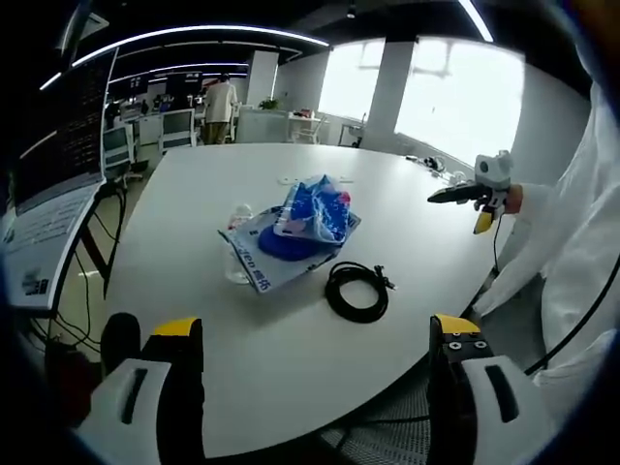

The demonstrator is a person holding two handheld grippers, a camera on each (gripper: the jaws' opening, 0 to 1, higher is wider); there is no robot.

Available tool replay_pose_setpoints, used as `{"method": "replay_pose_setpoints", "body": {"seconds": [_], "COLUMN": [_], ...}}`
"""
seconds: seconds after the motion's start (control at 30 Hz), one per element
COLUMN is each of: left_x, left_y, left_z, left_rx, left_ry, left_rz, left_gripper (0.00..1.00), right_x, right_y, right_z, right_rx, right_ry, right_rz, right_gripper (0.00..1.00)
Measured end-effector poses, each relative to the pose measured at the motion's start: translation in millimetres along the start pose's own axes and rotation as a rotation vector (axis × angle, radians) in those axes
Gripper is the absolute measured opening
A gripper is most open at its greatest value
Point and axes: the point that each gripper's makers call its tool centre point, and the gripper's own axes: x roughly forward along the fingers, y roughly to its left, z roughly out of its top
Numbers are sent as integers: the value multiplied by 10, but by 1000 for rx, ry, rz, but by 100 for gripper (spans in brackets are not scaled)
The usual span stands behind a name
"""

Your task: Arrange the tabletop items into an orderly group along one side of the table until the central work area is clear of visible clutter.

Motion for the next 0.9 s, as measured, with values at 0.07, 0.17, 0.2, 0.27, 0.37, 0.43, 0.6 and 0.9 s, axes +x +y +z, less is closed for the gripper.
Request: {"method": "replay_pose_setpoints", "body": {"seconds": [0.07,0.17,0.2,0.27,0.37,0.43,0.6,0.9], "left_x": [-6,-12,-16,-21,-26,-28,-36,-55], "left_y": [2,3,2,3,4,6,4,14], "left_z": [-4,-13,-14,-13,-12,-11,11,32], "left_rx": [-2,-2,-4,-6,-8,-6,-8,-8], "left_ry": [-1,1,-1,-4,-7,-7,-15,-22], "left_rz": [1,2,2,3,4,5,5,8], "left_gripper": [100,100,100,100,100,100,100,100], "right_x": [-1,-3,-4,-6,-9,-8,-10,-22], "right_y": [-3,-2,2,0,-3,-5,-2,-5], "right_z": [3,0,5,6,16,18,40,65], "right_rx": [0,-2,0,0,-1,-5,-8,-13], "right_ry": [-2,1,-1,1,1,1,-1,-4], "right_rz": [-1,-1,1,-1,-1,-2,0,-1], "right_gripper": [96,96,96,96,96,96,96,96]}}
